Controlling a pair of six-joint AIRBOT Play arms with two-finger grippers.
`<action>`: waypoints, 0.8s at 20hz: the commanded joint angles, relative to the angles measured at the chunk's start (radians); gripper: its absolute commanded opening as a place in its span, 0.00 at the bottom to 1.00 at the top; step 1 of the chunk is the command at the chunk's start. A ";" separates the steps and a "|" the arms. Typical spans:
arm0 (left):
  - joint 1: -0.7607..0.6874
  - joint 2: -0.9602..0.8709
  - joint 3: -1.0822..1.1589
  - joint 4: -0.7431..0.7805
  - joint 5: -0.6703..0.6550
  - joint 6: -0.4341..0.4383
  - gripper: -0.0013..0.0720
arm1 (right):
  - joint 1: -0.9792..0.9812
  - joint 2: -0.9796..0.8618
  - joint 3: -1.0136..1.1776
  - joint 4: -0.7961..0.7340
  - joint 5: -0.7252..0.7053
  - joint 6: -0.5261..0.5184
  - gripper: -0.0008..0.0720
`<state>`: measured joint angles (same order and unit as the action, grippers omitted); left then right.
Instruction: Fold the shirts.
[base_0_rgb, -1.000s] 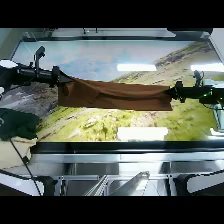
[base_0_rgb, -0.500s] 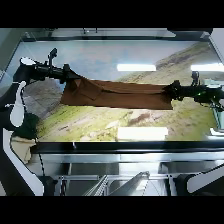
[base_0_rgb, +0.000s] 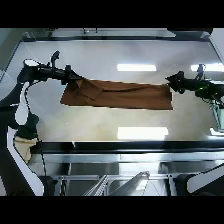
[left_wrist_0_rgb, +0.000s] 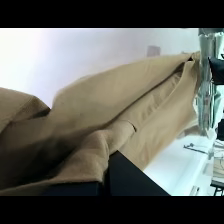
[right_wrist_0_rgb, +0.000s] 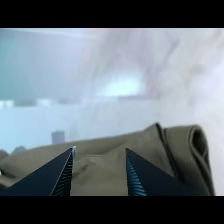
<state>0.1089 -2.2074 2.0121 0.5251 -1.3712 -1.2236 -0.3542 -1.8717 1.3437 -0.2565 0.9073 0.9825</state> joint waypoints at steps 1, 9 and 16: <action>0.000 -0.002 0.002 -0.006 0.054 -0.005 0.04 | -0.001 -0.014 0.007 0.018 -0.041 -0.003 0.51; 0.000 -0.002 0.002 -0.014 0.119 -0.005 0.04 | 0.000 -0.017 0.007 0.015 -0.004 -0.018 0.51; 0.023 0.029 0.035 -0.098 0.007 0.047 0.46 | -0.029 -0.017 0.008 0.012 0.095 -0.052 0.51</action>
<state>0.1226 -2.1914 2.0274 0.4461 -1.3128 -1.2037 -0.3683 -1.8881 1.3502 -0.2428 0.9455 0.9588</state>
